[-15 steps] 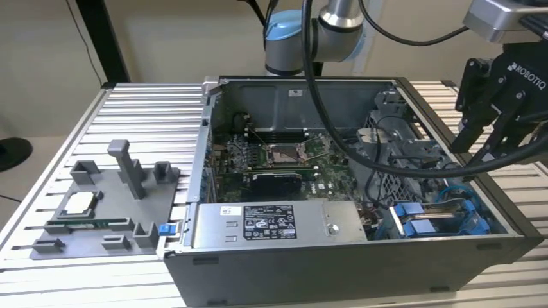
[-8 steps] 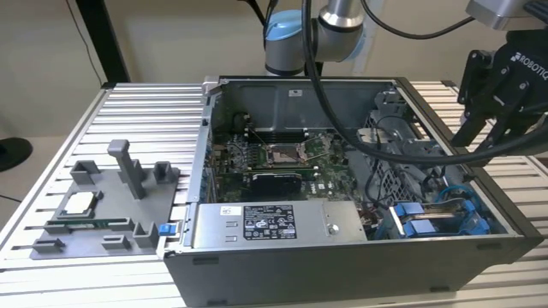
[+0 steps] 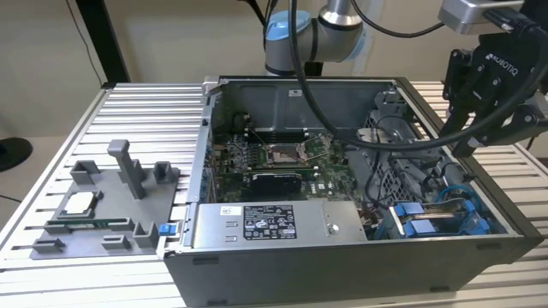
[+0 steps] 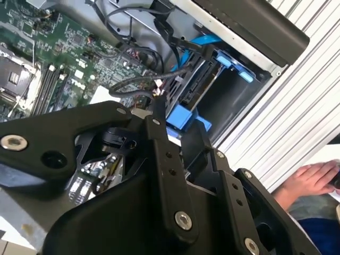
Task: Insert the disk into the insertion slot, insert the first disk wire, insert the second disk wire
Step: 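Insert the first disk wire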
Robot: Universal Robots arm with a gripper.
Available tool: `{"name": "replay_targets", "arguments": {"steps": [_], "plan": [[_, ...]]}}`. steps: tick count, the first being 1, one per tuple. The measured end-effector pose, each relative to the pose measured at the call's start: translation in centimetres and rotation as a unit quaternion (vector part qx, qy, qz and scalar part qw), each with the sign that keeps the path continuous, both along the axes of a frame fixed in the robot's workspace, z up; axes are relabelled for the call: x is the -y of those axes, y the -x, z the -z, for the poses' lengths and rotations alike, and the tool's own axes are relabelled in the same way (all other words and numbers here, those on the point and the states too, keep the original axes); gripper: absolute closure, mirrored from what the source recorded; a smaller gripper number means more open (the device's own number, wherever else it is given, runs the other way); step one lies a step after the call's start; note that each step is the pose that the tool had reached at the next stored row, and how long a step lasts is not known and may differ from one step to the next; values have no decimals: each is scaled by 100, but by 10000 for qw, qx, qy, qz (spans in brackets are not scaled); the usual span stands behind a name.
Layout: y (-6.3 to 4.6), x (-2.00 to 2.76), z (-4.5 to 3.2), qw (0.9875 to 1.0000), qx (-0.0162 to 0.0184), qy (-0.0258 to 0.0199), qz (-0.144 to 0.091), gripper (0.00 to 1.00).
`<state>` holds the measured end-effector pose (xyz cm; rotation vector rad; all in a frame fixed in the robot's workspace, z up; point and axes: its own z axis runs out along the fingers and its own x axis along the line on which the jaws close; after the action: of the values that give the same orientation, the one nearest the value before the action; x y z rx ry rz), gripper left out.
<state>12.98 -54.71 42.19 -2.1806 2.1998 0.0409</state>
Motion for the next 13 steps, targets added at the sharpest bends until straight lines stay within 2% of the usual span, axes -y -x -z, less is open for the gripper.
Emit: {"name": "replay_targets", "arguments": {"steps": [13], "plan": [[20, -1, 99, 9998, 12, 1, -186, 0]]}}
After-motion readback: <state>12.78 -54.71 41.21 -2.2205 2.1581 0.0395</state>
